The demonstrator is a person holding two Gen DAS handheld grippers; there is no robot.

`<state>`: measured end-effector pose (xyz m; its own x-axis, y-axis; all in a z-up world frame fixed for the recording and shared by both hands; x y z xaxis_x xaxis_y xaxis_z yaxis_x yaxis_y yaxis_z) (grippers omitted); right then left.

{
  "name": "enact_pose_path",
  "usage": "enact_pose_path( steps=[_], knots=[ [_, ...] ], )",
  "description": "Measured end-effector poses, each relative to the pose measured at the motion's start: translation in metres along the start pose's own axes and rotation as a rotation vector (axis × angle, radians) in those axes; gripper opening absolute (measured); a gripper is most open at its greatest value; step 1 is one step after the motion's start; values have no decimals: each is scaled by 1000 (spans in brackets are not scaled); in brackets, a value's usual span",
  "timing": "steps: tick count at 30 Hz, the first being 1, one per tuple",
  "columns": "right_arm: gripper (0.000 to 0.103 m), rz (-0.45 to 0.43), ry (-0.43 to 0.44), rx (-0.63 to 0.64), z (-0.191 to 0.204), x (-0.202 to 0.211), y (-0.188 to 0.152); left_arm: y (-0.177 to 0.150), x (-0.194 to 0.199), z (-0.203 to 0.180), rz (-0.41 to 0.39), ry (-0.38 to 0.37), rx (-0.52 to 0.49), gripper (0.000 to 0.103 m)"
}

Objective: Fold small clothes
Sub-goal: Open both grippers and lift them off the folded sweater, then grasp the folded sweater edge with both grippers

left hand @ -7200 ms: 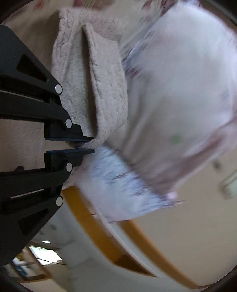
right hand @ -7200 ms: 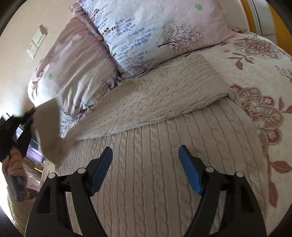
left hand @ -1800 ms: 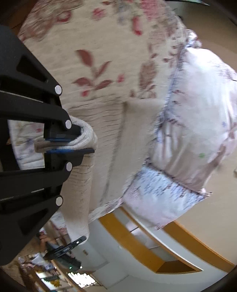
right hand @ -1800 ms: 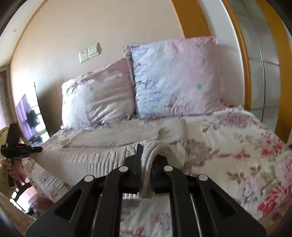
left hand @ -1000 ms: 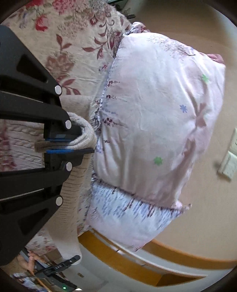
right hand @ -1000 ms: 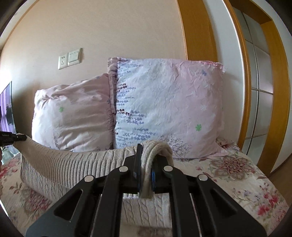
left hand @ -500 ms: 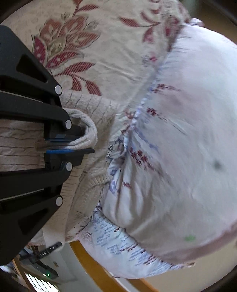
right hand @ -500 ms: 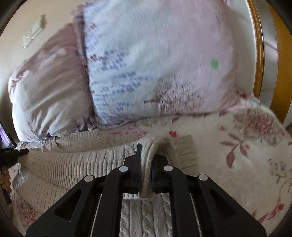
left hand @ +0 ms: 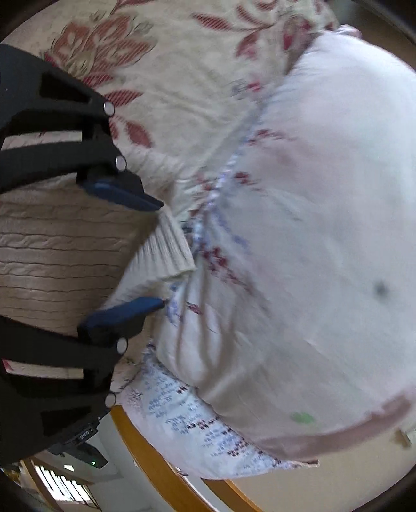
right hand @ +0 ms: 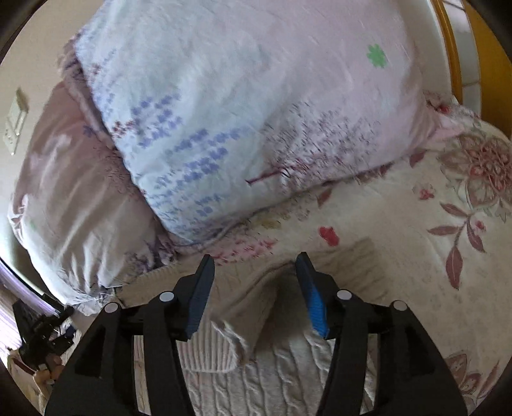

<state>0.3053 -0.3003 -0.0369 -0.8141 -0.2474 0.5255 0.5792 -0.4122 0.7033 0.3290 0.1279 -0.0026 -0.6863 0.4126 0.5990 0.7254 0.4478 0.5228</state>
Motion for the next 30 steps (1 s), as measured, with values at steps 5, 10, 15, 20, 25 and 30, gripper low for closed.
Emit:
enact_pose_path(
  steps=[5, 10, 15, 20, 25, 30],
  knots=[
    [55, 15, 54, -55, 8, 2, 7, 4, 13, 4, -8, -2, 13, 61],
    [55, 26, 44, -33, 6, 15, 1, -3, 30, 8, 14, -8, -21, 61],
    [55, 25, 14, -51, -15, 29, -4, -10, 41, 13, 28, -10, -49, 61],
    [55, 36, -38, -5, -30, 45, -14, -21, 52, 20, 37, 16, -97, 61],
    [51, 68, -77, 61, -42, 56, -31, -36, 64, 27, 54, 37, -144, 61],
    [45, 119, -143, 124, -50, 51, -49, -52, 65, 33, 87, 63, -166, 59]
  ],
)
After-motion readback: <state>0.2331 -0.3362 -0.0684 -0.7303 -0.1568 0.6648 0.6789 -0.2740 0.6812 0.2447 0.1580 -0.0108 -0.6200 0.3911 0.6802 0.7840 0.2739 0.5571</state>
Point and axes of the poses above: each gripper's, at about its wrist camera, not at the fingertips, and x roughly against the way its jaws point, z to its left, y to its top, the point moved 7 cm from there along -x, roughly the way its jaws point
